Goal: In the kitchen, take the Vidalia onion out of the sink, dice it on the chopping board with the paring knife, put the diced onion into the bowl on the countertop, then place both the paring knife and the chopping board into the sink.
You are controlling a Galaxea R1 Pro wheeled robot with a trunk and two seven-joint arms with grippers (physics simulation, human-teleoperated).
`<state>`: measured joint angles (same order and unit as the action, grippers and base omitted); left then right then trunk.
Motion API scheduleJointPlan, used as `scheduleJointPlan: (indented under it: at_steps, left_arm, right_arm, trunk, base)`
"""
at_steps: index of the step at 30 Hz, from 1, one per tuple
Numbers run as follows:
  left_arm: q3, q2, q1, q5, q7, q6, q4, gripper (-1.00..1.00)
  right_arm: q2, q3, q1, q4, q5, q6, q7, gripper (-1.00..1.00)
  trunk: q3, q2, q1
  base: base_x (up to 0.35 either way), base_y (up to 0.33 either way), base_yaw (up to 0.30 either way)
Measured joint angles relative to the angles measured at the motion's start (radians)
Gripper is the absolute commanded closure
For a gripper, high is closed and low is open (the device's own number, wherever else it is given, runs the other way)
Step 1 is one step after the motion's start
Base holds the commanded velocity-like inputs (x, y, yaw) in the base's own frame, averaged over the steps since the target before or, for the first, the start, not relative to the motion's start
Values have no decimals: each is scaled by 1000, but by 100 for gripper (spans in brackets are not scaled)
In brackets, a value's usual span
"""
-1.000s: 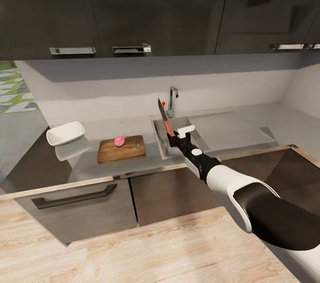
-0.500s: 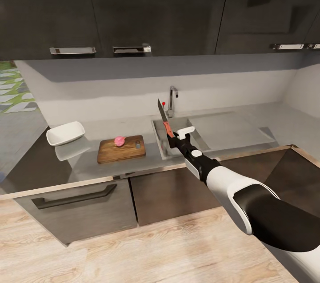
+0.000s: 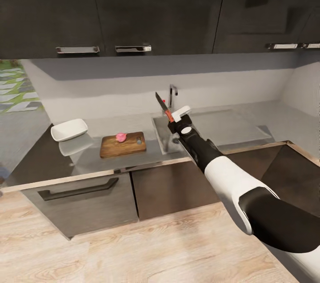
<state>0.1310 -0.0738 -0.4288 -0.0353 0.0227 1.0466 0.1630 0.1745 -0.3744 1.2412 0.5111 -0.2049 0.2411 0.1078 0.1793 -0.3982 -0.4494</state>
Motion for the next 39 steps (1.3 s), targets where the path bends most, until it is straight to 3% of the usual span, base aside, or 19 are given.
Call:
scheduleJointPlan:
  at_steps: [6,7,9,16,26,33,36,39]
  left_arm:
    - [0,0,0,0,0,0,0,-100]
    - [0,0,1,0,0,0,0,-100]
    - [0,-1,1,0,0,0,0,-100]
    - [0,-1,2,0,1,0,0,-100]
    - [1,3,1,0,1,0,-1,-100]
    - [2,3,1,0,1,0,1,-100]
    - [2,3,1,-1,1,0,2,-100]
    - [2,3,1,-1,1,0,2,-100]
  right_arm:
    - [0,-3,0,70,-168,89,19,100]
    - [0,-4,0,74,-221,118,20,100]
    - [0,-7,0,73,-235,127,19,100]
    - [0,-13,0,66,-249,134,18,100]
    - [0,-152,0,63,-248,142,18,100]
    - [0,-168,-28,63,-249,142,19,100]
    - [0,-214,-46,63,-249,141,20,100]
    - [0,-295,-53,64,-248,140,26,100]
  trunk:
    - [0,0,0]
    - [0,0,0]
    - [0,0,0]
    - [0,0,0]
    - [0,0,0]
    - [0,0,0]
    - [0,0,0]
    - [0,0,0]
  base:
    - [-22,0,0]
    - [-2,0,0]
    - [-1,0,0]
    - [0,0,0]
    - [24,51,0]
    - [93,213,0]
    - [98,228,0]
    - [106,254,0]
